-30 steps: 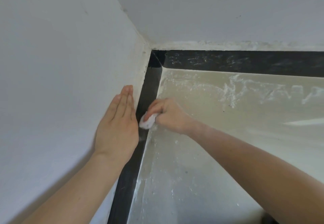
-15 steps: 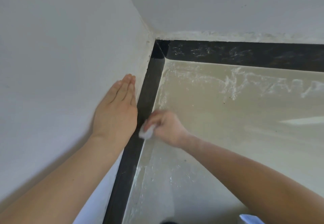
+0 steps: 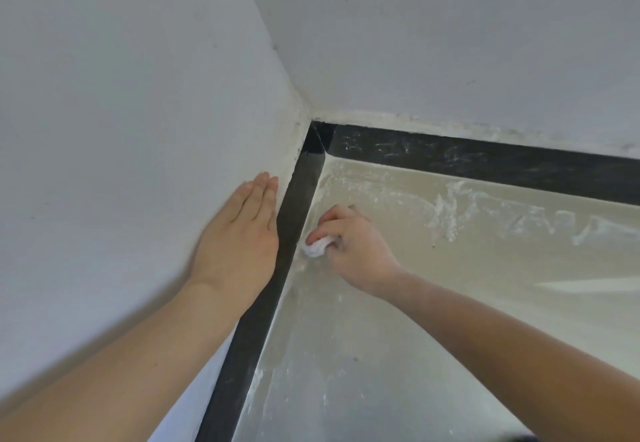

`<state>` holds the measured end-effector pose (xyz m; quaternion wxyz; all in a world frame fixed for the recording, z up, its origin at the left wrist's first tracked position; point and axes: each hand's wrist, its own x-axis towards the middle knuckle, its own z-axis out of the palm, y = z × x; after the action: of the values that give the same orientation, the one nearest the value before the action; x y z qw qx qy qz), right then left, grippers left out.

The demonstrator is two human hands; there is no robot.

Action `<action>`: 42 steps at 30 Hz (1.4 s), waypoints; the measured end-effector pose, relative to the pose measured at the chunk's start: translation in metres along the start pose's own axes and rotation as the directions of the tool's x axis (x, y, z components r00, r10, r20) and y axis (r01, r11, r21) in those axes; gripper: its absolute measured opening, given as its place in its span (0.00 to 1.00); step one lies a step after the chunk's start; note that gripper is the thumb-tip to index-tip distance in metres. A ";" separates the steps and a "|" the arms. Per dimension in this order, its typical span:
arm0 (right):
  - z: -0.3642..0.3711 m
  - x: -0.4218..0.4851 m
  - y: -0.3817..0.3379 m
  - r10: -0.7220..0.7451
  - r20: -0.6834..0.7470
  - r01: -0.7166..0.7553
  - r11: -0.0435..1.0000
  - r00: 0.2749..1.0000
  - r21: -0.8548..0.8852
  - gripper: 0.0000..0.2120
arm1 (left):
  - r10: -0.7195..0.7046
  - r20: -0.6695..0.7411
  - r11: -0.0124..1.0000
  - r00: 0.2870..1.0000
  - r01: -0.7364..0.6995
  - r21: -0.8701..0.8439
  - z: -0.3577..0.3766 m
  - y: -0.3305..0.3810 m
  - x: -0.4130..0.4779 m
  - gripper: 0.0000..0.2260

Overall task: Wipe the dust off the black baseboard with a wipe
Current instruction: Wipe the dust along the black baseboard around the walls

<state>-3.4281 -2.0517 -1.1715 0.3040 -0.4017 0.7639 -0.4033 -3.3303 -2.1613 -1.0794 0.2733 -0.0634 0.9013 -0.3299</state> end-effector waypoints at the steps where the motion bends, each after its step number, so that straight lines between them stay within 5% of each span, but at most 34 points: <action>1: -0.013 0.009 0.003 -0.062 -0.002 0.062 0.990 0.998 -0.125 0.16 | 0.004 -0.004 1.000 1.000 -0.004 -0.007 -0.001 -0.001 0.005 0.26; 4: -0.045 0.038 0.008 -0.331 0.055 0.307 0.785 0.942 -0.538 0.14 | 0.006 -0.022 0.999 1.000 -0.007 -0.033 -0.003 -0.001 0.023 0.25; 7: -0.064 0.072 0.000 -0.482 0.282 0.462 0.308 0.829 -0.832 0.10 | -0.040 -0.045 0.998 0.998 0.038 -0.052 -0.002 0.000 0.042 0.26; 10: -0.070 0.104 -0.002 -0.392 0.518 0.566 0.008 0.760 -0.824 0.18 | -0.063 -0.055 0.993 0.996 0.058 -0.100 -0.002 0.003 0.054 0.27; 13: -0.074 0.128 -0.004 -0.330 0.598 0.575 -0.174 0.730 -0.799 0.10 | -0.061 -0.068 0.988 0.996 0.051 -0.148 0.000 0.005 0.059 0.27; 17: -0.071 0.120 0.007 -0.251 0.549 0.515 -0.191 0.797 -0.836 0.02 | -0.098 -0.084 0.975 0.992 0.079 -0.209 0.003 0.008 0.061 0.27; 20: -0.073 0.105 0.021 -0.128 0.502 0.488 -0.125 0.855 -0.864 0.06 | -0.122 -0.104 0.966 0.987 0.094 -0.242 0.005 0.010 0.062 0.27; 24: -0.068 0.083 0.019 0.016 0.240 0.235 0.147 0.971 -0.961 0.09 | -0.152 -0.121 0.951 0.981 0.112 -0.287 0.006 0.011 0.063 0.26; 25: -0.066 0.079 0.017 0.036 0.297 0.284 0.200 0.954 -0.938 0.07 | -0.157 -0.117 0.948 0.981 0.117 -0.296 0.005 0.011 0.064 0.26; 27: -0.063 0.072 0.010 0.154 0.531 0.524 0.088 0.833 -0.847 0.04 | -0.169 -0.114 0.941 0.979 0.126 -0.316 0.004 0.012 0.065 0.26; 28: -0.064 0.073 0.007 0.077 0.599 0.599 0.028 0.797 -0.800 0.06 | -0.173 -0.113 0.939 0.978 0.130 -0.319 0.004 0.012 0.066 0.26; 32: -0.068 0.107 -0.004 -0.134 0.606 0.574 -0.212 0.784 -0.791 0.04 | -0.184 -0.110 0.938 0.977 0.141 -0.316 0.004 0.012 0.066 0.26; 42: -0.113 0.058 0.029 -0.119 0.472 0.449 -0.177 0.873 -0.876 0.10 | -0.194 -0.110 0.951 0.975 0.160 -0.263 0.003 0.013 0.062 0.26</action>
<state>-3.5561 -2.0494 -1.1492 -0.1073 -0.6939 0.6537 0.2822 -3.3806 -2.1714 -1.1170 0.1710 -0.1560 0.9430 -0.2393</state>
